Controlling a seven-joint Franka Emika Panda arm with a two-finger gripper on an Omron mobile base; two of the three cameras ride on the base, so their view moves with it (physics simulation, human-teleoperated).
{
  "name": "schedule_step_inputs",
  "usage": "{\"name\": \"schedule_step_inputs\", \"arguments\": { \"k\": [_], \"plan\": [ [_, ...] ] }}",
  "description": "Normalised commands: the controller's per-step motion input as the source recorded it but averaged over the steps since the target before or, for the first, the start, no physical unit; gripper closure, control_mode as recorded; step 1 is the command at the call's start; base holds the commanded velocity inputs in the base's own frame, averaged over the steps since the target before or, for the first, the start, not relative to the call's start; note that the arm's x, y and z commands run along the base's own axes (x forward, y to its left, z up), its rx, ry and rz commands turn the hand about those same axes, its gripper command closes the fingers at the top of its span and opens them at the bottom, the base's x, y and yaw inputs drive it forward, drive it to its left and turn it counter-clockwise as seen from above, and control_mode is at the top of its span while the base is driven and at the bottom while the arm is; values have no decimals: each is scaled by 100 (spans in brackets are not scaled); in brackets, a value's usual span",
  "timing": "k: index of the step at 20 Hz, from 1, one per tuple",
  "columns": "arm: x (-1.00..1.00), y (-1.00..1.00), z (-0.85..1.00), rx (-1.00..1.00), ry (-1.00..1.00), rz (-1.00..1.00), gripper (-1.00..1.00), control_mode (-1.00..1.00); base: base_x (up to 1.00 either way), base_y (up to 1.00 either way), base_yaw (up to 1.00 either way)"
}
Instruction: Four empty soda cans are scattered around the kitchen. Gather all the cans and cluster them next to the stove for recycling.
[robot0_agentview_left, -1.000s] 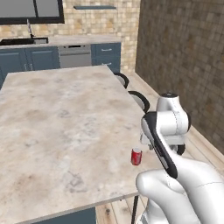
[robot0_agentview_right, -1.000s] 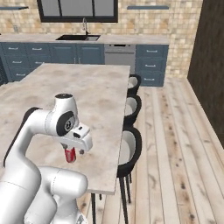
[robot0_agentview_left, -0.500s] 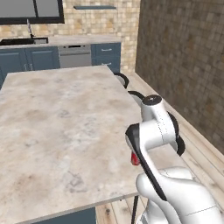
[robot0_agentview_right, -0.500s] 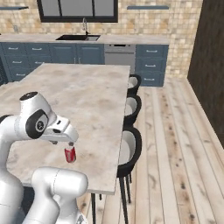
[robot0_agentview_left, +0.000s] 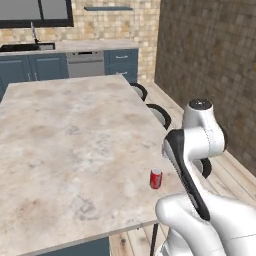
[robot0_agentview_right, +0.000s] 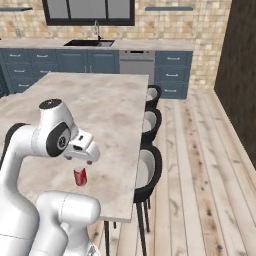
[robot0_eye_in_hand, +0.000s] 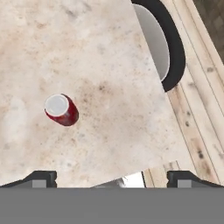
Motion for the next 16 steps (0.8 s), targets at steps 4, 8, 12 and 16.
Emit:
{"name": "schedule_step_inputs", "arguments": {
  "k": [4,8,12,16],
  "plan": [
    [-11,-21,22,21,1,6,-100,-100,0,0,0],
    [17,5,-7,10,0,12,-100,-100,0,0,0],
    [68,38,-15,1,2,7,-100,-100,0,0,0],
    [81,48,-1,-4,14,2,-100,-100,0,0,0]
  ]
}}
